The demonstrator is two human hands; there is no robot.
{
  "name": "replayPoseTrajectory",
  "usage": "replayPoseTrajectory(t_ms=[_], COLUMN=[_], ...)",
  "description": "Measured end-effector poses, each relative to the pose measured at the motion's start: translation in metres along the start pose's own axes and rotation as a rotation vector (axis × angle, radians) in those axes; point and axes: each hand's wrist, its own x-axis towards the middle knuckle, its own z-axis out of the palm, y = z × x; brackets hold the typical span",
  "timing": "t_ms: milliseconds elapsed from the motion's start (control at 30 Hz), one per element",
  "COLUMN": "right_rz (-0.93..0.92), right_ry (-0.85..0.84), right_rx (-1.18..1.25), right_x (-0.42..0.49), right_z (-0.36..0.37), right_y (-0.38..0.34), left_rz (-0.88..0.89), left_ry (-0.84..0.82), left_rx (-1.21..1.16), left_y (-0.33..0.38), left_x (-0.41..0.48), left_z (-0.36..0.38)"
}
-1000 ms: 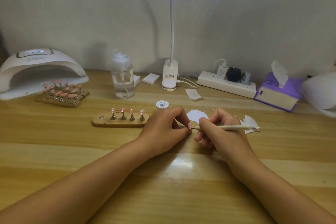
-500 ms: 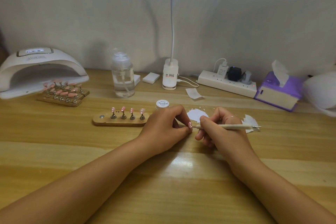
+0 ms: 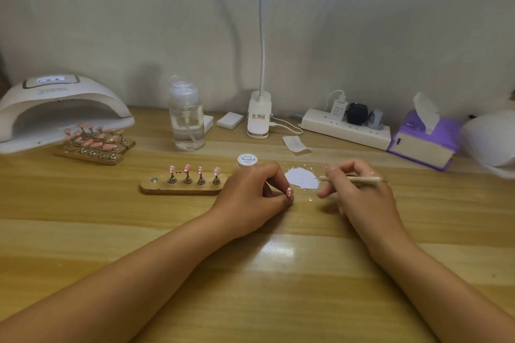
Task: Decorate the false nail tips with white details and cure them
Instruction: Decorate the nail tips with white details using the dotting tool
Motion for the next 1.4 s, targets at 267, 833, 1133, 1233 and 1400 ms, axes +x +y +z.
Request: replayPoseTrajectory(t_ms=[267, 833, 1133, 1233, 1400], right_rz=[0.057, 0.149, 0.131, 0.128, 0.124], right_ry=[-0.067, -0.197, -0.213, -0.213, -0.219], right_rx=[-0.135, 0.277, 0.227, 0.232, 0.202], right_x=[0.0, -0.015, -0.014, -0.013, -0.015], right_z=[0.003, 0.01, 0.012, 0.012, 0.012], right_y=[0.002, -0.013, -0.01, -0.009, -0.01], left_rz=[-0.011, -0.018, -0.02, -0.01, -0.004], left_ry=[0.002, -0.01, -0.012, -0.013, -0.013], left_rx=[-0.006, 0.013, 0.014, 0.016, 0.019], left_y=[-0.001, -0.001, -0.001, -0.001, -0.001], left_x=[0.001, 0.002, 0.002, 0.002, 0.002], left_z=[0.001, 0.0, 0.0, 0.0, -0.001])
